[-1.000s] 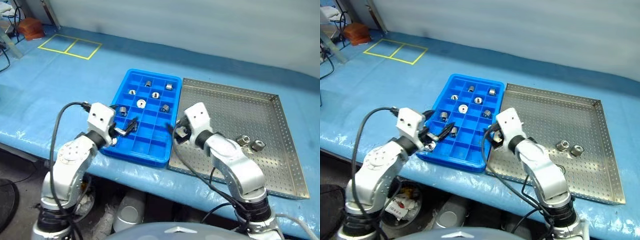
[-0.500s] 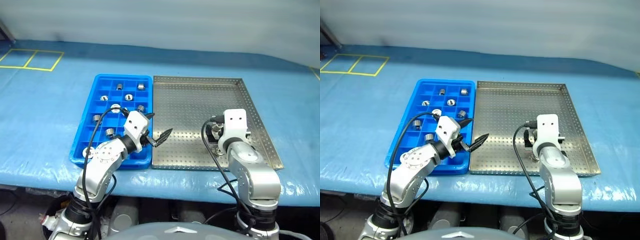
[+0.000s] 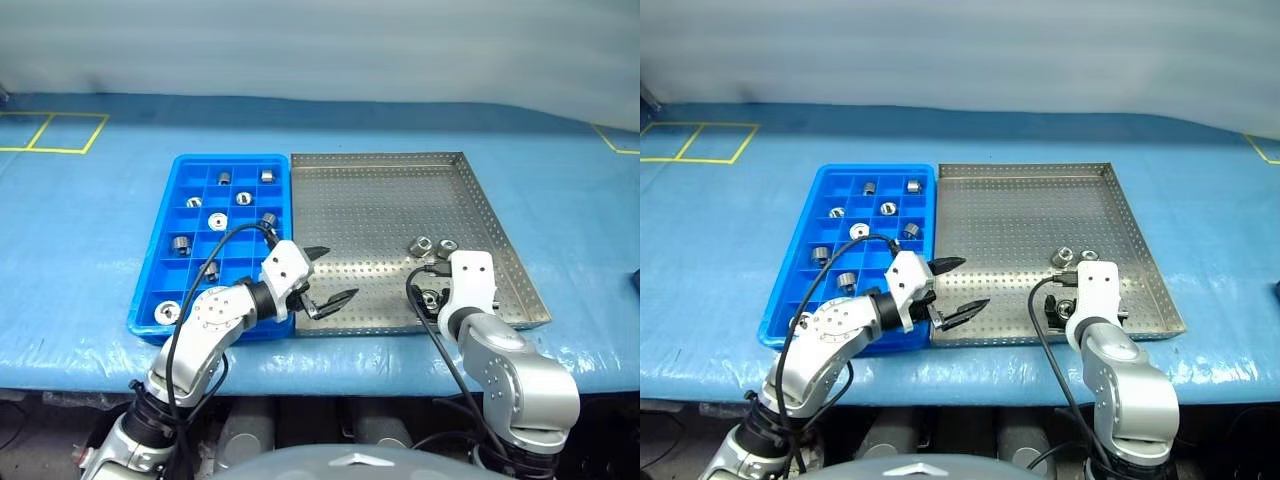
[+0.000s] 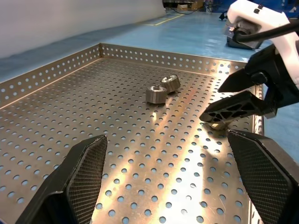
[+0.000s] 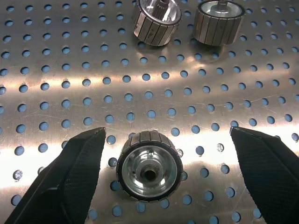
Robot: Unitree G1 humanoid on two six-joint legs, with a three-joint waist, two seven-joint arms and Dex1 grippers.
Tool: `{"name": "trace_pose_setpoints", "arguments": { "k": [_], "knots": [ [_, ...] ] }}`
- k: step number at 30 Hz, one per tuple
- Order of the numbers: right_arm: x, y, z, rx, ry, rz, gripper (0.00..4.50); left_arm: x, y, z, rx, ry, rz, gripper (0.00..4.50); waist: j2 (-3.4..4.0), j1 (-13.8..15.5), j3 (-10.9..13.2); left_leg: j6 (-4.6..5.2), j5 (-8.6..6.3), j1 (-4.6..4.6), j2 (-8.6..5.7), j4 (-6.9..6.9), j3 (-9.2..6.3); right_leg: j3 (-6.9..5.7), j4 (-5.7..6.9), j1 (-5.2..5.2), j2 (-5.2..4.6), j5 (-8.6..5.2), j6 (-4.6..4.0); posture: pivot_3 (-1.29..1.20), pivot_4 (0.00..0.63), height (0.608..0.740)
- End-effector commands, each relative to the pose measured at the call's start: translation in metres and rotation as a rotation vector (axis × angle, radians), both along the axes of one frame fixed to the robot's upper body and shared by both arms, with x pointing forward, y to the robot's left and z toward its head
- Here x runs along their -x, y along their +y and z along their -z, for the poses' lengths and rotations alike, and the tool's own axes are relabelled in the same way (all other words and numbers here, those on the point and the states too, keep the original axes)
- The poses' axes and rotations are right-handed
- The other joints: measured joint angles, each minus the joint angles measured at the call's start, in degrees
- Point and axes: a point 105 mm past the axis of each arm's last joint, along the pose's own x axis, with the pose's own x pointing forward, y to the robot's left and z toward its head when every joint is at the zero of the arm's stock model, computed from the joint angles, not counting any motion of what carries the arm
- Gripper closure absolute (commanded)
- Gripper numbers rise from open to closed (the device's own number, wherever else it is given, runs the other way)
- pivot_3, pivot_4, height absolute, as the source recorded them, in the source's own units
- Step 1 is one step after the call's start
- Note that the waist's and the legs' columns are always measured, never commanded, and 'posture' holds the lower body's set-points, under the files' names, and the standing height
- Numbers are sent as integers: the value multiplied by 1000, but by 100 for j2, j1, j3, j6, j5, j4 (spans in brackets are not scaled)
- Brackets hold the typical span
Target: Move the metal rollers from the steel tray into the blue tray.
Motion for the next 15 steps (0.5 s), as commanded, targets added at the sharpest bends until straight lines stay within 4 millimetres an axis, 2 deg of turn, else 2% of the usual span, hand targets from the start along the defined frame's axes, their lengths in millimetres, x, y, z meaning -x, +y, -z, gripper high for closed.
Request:
{"name": "trace_pose_setpoints", "arguments": {
  "k": [1,11,14,15],
  "knots": [
    [-5,0,-9,-2,-48,-6,0,3,-6,-7,21,-32,30,59,0,0,0,0,0,0,1,0,0,0,0,0,1,0,0,75,150,740],
    [-1,11,1,-41,68,-77,0,18,-11,0,-14,-8,103,59,1,19,1,0,0,0,2,-3,-1,-1,-1,-1,1,0,-1,108,150,740],
    [-1,13,2,-44,85,-96,566,18,-9,1,-16,-9,97,0,2,26,1,0,0,0,2,-2,-1,-1,0,-1,1,0,-1,116,150,740],
    [-2,13,2,-40,88,-103,900,18,-9,1,-17,-10,92,0,1,25,1,0,0,0,3,-2,-1,-1,0,-1,1,0,-1,116,150,740]
  ]
}}
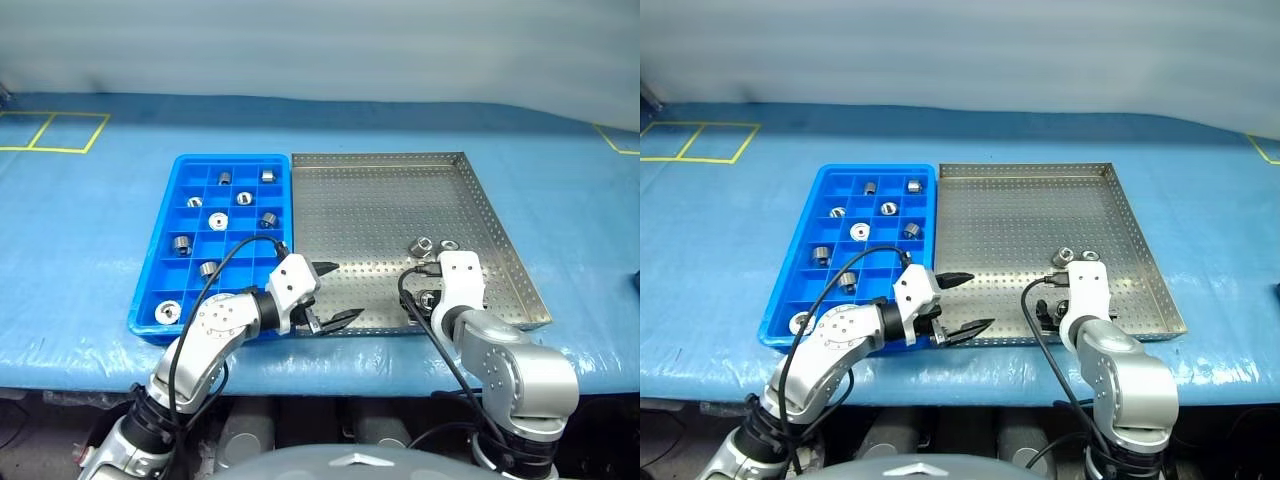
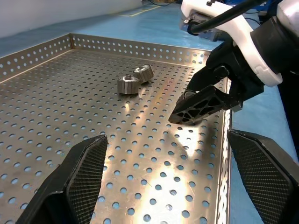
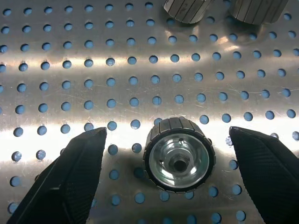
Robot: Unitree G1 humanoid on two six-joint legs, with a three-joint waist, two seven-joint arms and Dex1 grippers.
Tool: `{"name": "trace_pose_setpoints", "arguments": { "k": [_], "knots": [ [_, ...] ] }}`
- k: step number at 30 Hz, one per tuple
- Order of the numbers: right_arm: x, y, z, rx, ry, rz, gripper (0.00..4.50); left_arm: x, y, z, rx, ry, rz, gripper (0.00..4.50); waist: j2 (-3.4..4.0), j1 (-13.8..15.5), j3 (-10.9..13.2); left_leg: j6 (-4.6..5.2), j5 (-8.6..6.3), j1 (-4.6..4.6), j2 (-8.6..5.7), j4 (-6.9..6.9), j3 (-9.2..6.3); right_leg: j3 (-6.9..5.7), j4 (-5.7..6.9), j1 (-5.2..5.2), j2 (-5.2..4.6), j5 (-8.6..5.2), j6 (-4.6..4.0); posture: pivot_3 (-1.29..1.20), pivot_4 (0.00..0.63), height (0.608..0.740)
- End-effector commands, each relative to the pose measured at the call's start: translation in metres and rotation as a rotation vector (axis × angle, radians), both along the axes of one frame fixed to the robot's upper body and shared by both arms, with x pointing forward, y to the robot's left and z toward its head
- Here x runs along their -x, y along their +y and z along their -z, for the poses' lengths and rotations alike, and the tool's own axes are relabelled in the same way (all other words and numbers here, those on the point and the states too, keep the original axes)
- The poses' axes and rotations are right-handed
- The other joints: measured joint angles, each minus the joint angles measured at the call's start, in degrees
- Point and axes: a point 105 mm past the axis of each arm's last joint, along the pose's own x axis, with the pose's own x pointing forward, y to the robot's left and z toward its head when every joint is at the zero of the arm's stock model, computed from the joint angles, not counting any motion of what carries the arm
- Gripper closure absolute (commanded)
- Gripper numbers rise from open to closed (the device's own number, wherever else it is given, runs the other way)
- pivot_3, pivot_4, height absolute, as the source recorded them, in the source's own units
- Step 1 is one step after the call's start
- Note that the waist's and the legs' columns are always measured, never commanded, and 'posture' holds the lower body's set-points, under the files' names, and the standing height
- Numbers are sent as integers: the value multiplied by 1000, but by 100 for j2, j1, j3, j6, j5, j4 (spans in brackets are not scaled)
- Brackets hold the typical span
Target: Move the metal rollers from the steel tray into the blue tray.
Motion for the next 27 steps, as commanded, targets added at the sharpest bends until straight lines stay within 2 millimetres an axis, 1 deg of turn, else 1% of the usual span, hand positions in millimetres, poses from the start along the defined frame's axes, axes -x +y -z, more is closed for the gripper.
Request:
{"name": "trace_pose_setpoints", "arguments": {
  "k": [1,4,5,6,8,10,12,16,17,21,24,27],
  "knots": [
    [-3,3,-5,4,-11,-32,1213,4,-2,-11,20,-52,10,0,0,2,0,0,0,0,0,0,0,0,0,0,0,0,0,138,150,740],
    [-6,5,-6,12,-15,-48,2212,4,-1,-11,23,-54,-3,0,0,15,0,0,0,0,0,-1,0,0,-2,0,0,0,0,152,150,740],
    [-8,6,-8,18,-21,-59,2609,3,0,-12,28,-57,-14,0,0,19,0,0,0,-1,0,-2,0,-1,-2,-1,0,0,0,162,150,740],
    [-11,7,-11,25,-36,-72,2781,2,2,-13,37,-58,-32,0,1,21,1,0,0,-1,0,-3,0,-1,-2,-1,0,0,0,172,150,740],
    [-17,12,-18,35,-76,-100,2781,0,5,-15,51,-64,-65,0,3,32,2,0,0,-1,0,-2,0,0,-2,-2,0,0,0,194,150,740],
    [-29,23,-31,47,-150,-166,2781,-4,12,-19,59,-81,-114,0,4,46,4,0,0,-1,1,-3,0,-1,-1,-3,1,0,0,205,150,740],
    [-41,40,-44,64,-226,-264,2781,-10,23,-25,74,-107,-185,0,7,62,7,0,0,-1,0,-3,0,-2,-1,-2,0,0,0,239,150,740],
    [-61,71,-62,85,-332,-415,2781,-18,47,-35,93,-153,-313,0,7,139,10,0,0,-1,0,-6,-2,-5,-2,-3,4,-1,-1,284,150,740],
    [-65,76,-64,86,-350,-438,2781,-19,52,-36,91,-164,-335,0,7,165,10,0,0,-1,-1,-11,-3,-5,-4,-3,4,-1,-2,298,150,740],
    [-84,113,-85,64,-481,-561,2781,-20,80,-42,77,-194,-461,0,6,286,12,0,0,-3,-29,-21,-3,-5,-8,-6,5,-2,-1,361,150,740],
    [-94,136,-94,51,-562,-618,2781,-16,94,-44,60,-209,-530,0,7,434,13,0,0,-3,-32,-29,-8,-9,-9,-7,5,-3,-1,407,150,740],
    [-99,157,-94,-22,-584,-672,2781,-11,104,-45,46,-215,-582,0,7,581,14,0,0,-4,-33,-33,-10,-10,-11,-6,4,-5,-2,455,150,740]
  ]
}}
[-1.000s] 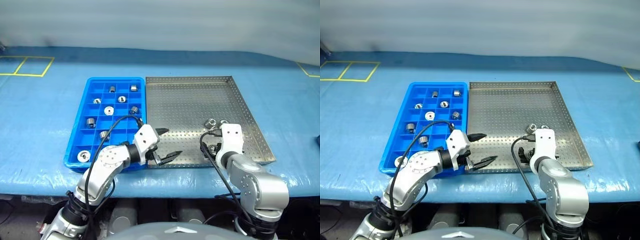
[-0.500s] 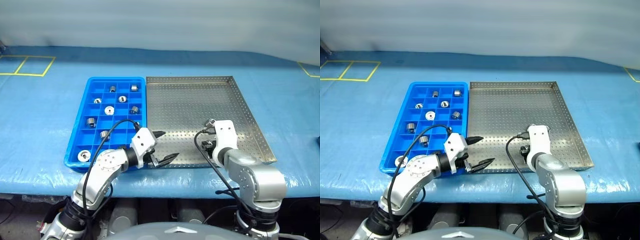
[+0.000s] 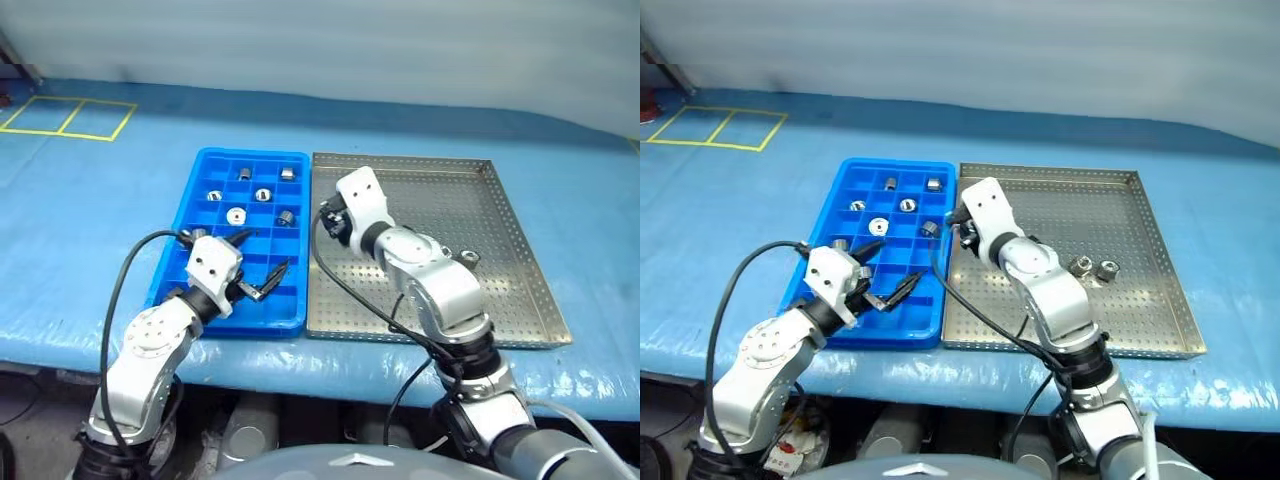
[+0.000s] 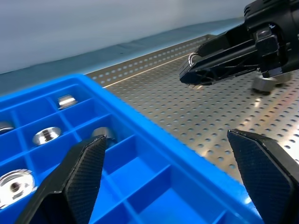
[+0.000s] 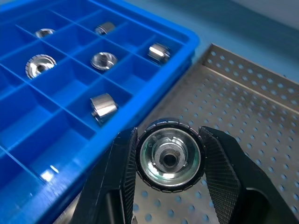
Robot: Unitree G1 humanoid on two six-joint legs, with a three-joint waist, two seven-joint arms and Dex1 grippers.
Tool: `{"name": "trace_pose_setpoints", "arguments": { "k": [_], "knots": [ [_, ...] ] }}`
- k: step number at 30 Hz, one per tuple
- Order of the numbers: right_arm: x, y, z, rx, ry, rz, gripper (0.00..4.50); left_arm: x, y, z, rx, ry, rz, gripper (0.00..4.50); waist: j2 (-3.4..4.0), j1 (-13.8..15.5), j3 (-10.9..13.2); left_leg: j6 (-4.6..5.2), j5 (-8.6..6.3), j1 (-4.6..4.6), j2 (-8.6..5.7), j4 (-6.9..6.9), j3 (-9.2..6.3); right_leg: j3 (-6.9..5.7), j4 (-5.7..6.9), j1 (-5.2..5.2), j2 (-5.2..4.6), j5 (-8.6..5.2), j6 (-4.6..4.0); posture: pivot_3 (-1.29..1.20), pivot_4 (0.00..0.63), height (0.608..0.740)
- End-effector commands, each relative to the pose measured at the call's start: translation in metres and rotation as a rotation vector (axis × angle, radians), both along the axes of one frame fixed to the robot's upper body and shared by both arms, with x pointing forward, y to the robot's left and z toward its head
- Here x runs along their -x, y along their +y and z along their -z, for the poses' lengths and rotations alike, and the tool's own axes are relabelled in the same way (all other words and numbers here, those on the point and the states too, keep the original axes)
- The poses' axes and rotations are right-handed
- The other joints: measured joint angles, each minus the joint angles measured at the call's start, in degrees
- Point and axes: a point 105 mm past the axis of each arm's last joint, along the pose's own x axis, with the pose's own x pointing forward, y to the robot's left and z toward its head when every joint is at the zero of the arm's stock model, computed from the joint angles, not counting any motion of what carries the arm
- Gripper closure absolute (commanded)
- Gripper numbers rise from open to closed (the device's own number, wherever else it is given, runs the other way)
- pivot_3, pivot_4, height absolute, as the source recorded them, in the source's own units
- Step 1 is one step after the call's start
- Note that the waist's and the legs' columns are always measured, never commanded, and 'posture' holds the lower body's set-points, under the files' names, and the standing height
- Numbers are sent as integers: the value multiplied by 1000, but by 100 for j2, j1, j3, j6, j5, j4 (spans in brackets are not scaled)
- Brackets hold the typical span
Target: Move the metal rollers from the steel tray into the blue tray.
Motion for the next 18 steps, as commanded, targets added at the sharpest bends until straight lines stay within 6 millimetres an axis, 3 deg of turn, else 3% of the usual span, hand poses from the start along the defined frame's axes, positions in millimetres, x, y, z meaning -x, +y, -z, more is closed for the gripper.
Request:
{"name": "trace_pose_setpoints", "arguments": {
  "k": [1,9,17,18],
  "knots": [
    [-5,22,-12,-62,-64,-77,2781,7,7,-17,-9,-65,-41,0,1,121,1,0,0,0,0,0,0,0,0,0,-1,0,0,471,150,740],
    [-10,53,0,-90,-42,-170,2781,15,13,-17,-14,-54,-86,0,6,532,3,-4,0,-1,3,0,1,-9,-5,-2,-4,-3,-3,510,150,740],
    [-2,55,28,-95,54,-188,2781,13,7,-16,-8,-45,-63,0,5,901,2,-17,-3,-11,3,-17,13,-15,-5,-20,-3,-11,-15,491,150,740],
    [-2,53,31,-96,63,-180,2431,13,6,-16,-7,-43,-56,0,5,938,2,-21,-3,-13,3,-19,20,-19,-5,-23,-2,-13,-17,491,150,740]
  ]
}}
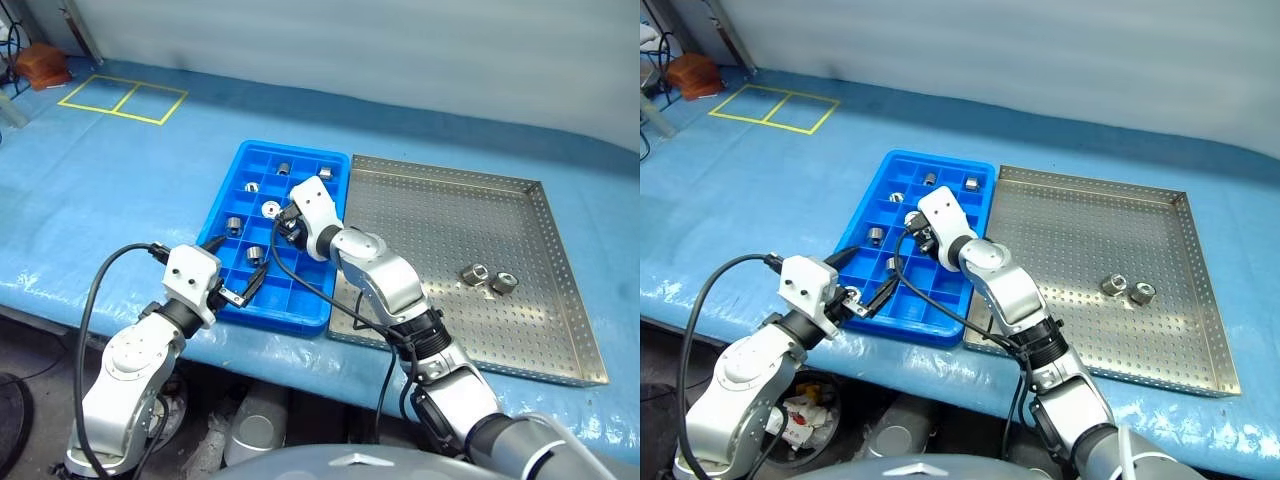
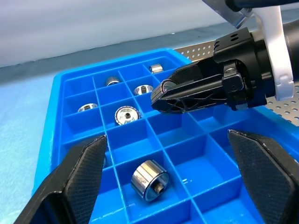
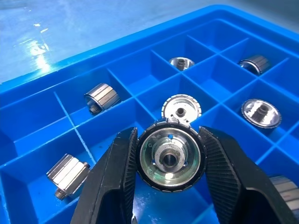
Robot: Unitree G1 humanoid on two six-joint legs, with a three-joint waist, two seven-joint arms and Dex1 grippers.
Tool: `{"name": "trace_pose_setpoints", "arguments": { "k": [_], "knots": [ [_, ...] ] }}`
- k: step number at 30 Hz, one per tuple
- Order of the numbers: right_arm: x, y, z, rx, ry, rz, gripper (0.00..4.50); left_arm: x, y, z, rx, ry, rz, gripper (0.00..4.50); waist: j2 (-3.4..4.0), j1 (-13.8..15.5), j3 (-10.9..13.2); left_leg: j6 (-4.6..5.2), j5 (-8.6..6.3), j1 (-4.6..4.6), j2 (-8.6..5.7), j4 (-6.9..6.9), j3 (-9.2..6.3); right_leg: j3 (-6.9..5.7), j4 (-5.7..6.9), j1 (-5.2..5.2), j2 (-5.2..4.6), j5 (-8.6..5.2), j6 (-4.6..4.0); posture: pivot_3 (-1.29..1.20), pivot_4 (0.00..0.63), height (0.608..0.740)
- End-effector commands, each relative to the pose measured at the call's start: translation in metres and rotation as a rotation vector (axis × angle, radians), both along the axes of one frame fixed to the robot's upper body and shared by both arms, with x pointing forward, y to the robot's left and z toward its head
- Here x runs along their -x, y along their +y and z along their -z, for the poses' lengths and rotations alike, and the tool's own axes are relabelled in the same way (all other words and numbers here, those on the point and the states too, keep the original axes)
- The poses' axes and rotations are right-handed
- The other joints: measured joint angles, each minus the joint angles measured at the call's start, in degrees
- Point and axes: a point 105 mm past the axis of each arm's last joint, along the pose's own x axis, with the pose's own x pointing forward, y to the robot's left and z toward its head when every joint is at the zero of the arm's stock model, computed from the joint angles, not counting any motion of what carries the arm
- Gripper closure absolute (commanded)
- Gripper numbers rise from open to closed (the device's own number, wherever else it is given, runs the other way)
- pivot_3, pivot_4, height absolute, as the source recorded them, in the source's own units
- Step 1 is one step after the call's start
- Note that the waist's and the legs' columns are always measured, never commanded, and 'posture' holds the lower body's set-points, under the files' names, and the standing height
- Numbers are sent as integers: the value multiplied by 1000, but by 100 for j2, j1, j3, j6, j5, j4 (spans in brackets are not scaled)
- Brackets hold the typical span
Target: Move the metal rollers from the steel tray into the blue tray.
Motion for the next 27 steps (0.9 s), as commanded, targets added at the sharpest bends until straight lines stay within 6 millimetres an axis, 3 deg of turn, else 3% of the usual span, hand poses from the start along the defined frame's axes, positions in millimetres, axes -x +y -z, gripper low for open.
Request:
{"name": "trace_pose_setpoints", "arguments": {
  "k": [1,7,8,12,15,20,27],
  "knots": [
    [4,-1,-2,-24,-4,-3,2047,2,-10,-14,2,-51,48,0,0,74,0,-3,0,-5,1,-2,2,-2,1,-5,1,-1,-2,491,150,740],
    [7,-24,-7,-52,-13,87,151,-1,-19,-13,4,-40,104,0,-1,211,-1,-10,3,-28,2,-4,8,-3,6,-30,2,-2,-3,422,150,740],
    [6,-30,-11,-63,-20,117,41,-2,-20,-13,5,-39,113,0,-1,212,-1,-10,4,-30,2,-4,8,-4,6,-33,3,-1,-2,422,150,740],
    [2,-71,-21,-90,-47,285,41,-6,-28,-13,17,-35,157,0,-1,215,-2,-11,4,-37,1,-2,8,-5,5,-37,3,-1,-2,363,150,740],
    [2,-120,-24,-83,-65,483,41,-8,-35,-10,23,-24,199,0,-2,185,-3,-11,4,-40,-1,0,9,-4,3,-38,2,0,-1,322,150,740],
    [3,-162,-23,-32,-86,703,41,-13,-42,-9,33,-19,242,0,0,-54,-4,-12,6,-42,1,1,10,-3,7,-42,4,0,0,285,150,740],
    [6,-187,2,33,-27,884,41,-16,-53,-9,45,-17,296,0,-1,-575,-4,-13,10,-40,-2,2,1,3,11,-35,7,4,3,264,150,740]
  ]
}}
